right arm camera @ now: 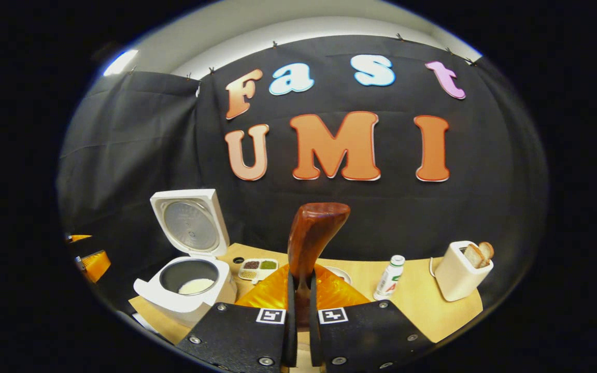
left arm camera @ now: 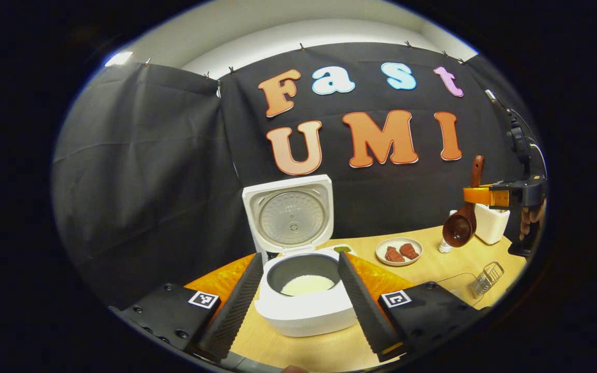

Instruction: Close the left gripper, press the button to open the rice cooker; take a wooden spoon from the chopstick holder with the right hand, scoop a spoonful of rice and pour it into the rice cooker, then put the wooden spoon back into the chopstick holder.

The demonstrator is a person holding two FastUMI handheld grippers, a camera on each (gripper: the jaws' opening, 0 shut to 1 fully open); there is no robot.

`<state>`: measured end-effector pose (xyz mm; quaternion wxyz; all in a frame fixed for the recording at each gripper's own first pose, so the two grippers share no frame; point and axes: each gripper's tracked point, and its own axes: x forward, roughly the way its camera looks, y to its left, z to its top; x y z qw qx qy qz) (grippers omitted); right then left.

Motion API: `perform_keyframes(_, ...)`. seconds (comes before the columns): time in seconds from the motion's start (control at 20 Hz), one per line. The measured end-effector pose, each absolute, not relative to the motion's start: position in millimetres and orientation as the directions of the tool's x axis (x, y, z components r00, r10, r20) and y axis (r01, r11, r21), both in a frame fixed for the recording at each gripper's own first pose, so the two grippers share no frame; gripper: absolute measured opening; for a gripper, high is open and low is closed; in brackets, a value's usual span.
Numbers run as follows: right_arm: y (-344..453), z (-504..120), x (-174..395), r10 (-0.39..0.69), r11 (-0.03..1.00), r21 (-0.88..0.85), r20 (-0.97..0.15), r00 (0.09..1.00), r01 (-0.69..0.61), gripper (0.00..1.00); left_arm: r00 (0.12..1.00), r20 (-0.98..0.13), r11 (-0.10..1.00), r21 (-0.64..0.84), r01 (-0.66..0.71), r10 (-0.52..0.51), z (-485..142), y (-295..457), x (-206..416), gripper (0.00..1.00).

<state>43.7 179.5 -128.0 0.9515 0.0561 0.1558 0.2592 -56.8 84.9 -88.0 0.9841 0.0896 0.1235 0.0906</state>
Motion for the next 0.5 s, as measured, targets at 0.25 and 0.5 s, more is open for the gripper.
perform_keyframes(0.25,94.3,-158.9,44.5,0.389,0.919,0.211,-0.338,0.857,-0.334,0.09,0.959,-0.242,0.977,0.186,-0.106,0.15,-93.8,55.0,-46.2,0.96)
perform_keyframes(0.5,33.8,-197.5,35.3,0.291,0.951,0.221,-0.41,0.864,-0.215,0.09,0.962,-0.242,0.979,0.189,-0.081,0.126,-90.6,35.7,-36.7,0.96)
